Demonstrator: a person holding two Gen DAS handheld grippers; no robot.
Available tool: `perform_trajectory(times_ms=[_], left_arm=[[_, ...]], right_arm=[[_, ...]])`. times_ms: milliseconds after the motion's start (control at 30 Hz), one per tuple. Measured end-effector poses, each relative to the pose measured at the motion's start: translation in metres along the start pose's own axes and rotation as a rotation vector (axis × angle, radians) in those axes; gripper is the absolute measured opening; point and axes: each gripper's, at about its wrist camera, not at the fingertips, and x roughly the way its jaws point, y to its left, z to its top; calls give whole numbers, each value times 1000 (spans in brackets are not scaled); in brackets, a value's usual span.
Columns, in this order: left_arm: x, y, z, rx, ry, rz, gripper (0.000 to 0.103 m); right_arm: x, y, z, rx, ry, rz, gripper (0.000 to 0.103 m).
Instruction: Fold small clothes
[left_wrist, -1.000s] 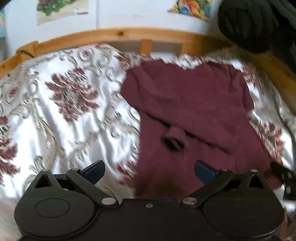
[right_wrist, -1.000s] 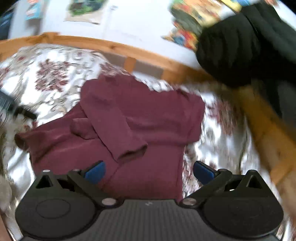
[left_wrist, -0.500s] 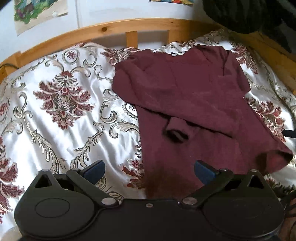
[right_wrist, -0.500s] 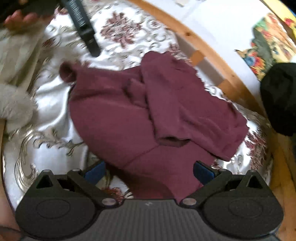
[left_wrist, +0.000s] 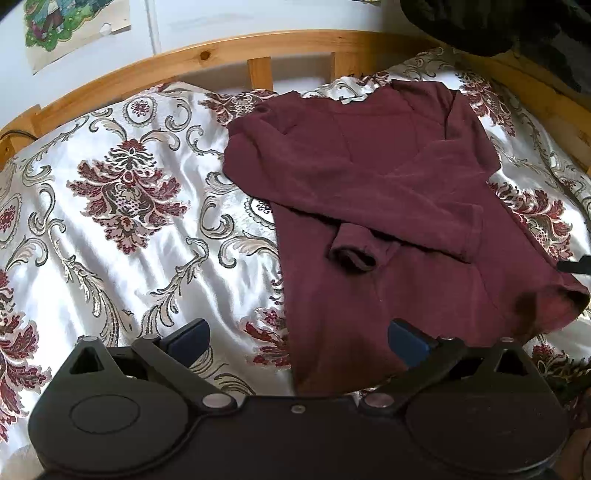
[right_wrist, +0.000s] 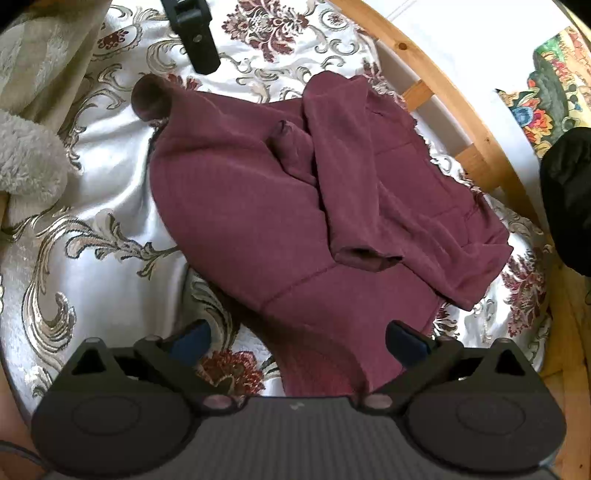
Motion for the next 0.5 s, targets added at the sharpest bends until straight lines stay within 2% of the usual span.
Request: perform_trajectory(times_ms=[133, 367, 500], left_arm=[[0, 0, -1, 4, 3, -8, 102], [0, -23, -5, 136, 0, -42, 102], [6, -29, -6, 173, 30, -53, 102]], right_arm=[[1, -10, -3, 8, 9, 37, 103], [12, -26, -13, 11, 80, 47, 103], [17, -21, -12, -26, 72, 49, 103]])
